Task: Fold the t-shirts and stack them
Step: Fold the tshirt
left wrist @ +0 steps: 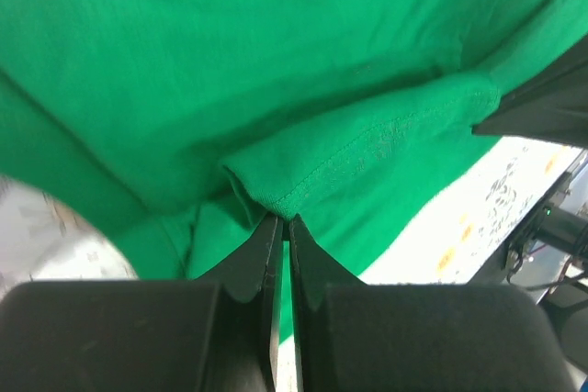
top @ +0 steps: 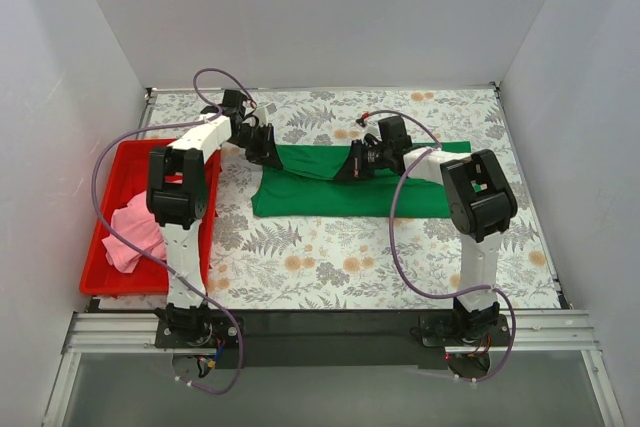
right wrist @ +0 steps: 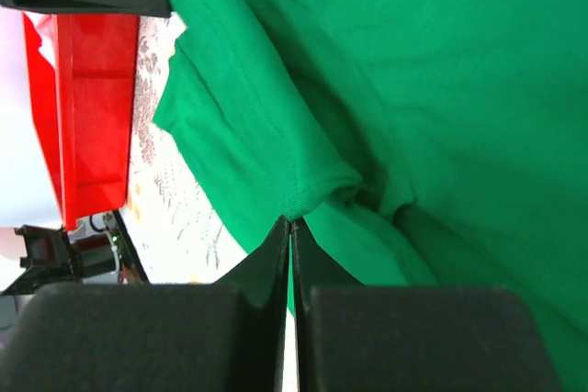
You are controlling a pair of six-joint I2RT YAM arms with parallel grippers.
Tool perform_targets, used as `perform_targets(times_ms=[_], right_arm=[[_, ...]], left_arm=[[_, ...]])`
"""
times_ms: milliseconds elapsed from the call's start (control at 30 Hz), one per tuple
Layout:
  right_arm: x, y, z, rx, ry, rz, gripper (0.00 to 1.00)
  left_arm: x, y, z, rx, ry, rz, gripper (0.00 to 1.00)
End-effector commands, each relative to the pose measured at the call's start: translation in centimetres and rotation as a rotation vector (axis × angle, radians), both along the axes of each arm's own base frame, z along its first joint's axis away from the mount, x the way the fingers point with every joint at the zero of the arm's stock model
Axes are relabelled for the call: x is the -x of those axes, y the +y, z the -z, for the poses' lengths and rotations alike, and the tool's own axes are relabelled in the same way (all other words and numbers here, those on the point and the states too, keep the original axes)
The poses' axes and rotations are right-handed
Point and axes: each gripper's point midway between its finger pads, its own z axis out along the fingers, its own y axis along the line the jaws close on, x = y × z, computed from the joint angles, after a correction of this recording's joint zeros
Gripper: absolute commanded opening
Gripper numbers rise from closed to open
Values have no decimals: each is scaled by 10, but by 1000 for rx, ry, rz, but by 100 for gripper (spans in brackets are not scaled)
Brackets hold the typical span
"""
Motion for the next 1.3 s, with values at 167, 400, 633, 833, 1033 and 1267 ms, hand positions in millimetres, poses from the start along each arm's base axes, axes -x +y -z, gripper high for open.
perform_targets(times_ms=[167, 400, 633, 833, 1033, 1267], right_arm=[[26, -2, -15, -31, -6, -39, 1], [40, 4, -9, -37, 21, -79, 1], [46, -1, -25, -20, -11, -127, 39], [38, -30, -56, 41, -152, -166, 38], [-9, -112, -49, 350, -291, -159, 35], [-62, -226, -17, 626, -301, -100, 37]], left_arm=[[37, 11, -30, -39, -21, 10, 2], [53, 19, -10, -86, 31, -4, 3], [56, 13, -32, -39, -24, 40, 25], [52, 7, -59, 13, -116, 34, 29], [66, -16, -43, -53, -123, 82, 28], [73, -47, -2, -203, -105, 83, 27]])
